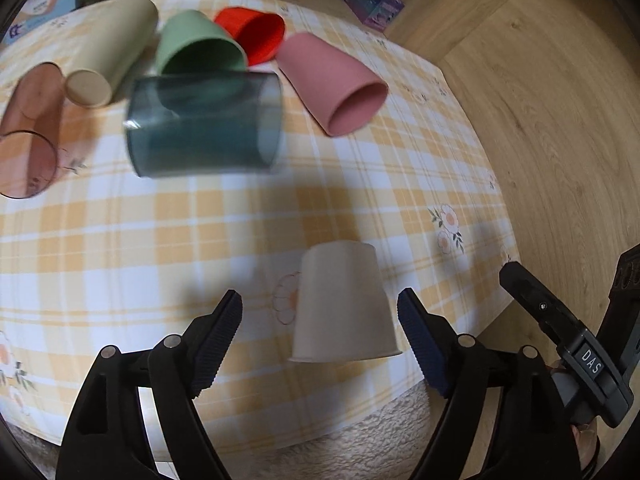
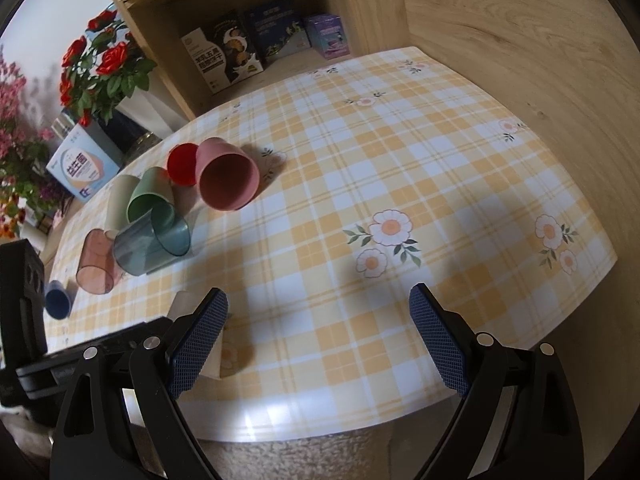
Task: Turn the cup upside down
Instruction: 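Set the white cup standing on the table and open the left tool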
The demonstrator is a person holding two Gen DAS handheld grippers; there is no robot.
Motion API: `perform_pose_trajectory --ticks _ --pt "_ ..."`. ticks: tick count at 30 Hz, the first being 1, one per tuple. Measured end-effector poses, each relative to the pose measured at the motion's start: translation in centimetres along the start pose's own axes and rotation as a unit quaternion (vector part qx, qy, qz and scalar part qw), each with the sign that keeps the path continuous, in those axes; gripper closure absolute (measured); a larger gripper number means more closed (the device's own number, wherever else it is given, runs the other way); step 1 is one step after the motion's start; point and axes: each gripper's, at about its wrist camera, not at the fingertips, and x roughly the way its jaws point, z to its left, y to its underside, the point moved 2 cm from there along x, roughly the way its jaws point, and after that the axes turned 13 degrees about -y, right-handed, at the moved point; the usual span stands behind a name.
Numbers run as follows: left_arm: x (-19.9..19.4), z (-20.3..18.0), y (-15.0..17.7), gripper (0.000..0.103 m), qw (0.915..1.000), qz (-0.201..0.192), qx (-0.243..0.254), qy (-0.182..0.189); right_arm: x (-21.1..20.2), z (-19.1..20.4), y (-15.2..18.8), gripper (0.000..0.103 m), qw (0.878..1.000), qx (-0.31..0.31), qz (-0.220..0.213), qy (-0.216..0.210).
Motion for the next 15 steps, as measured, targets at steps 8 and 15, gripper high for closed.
perform_pose_trajectory --ticks 8,15 --pt "-2.7 3.6 0.1 0.013 0.9968 -0.056 0.014 -0.056 1.0 1.7 0.3 0.014 1.0 -0.005 0.024 -0.014" --pt "-4.3 7.5 0.8 0.007 0.9889 -0.09 0.026 -0.116 2.1 4.1 0.6 0.014 0.999 -0.025 0.043 -0.015"
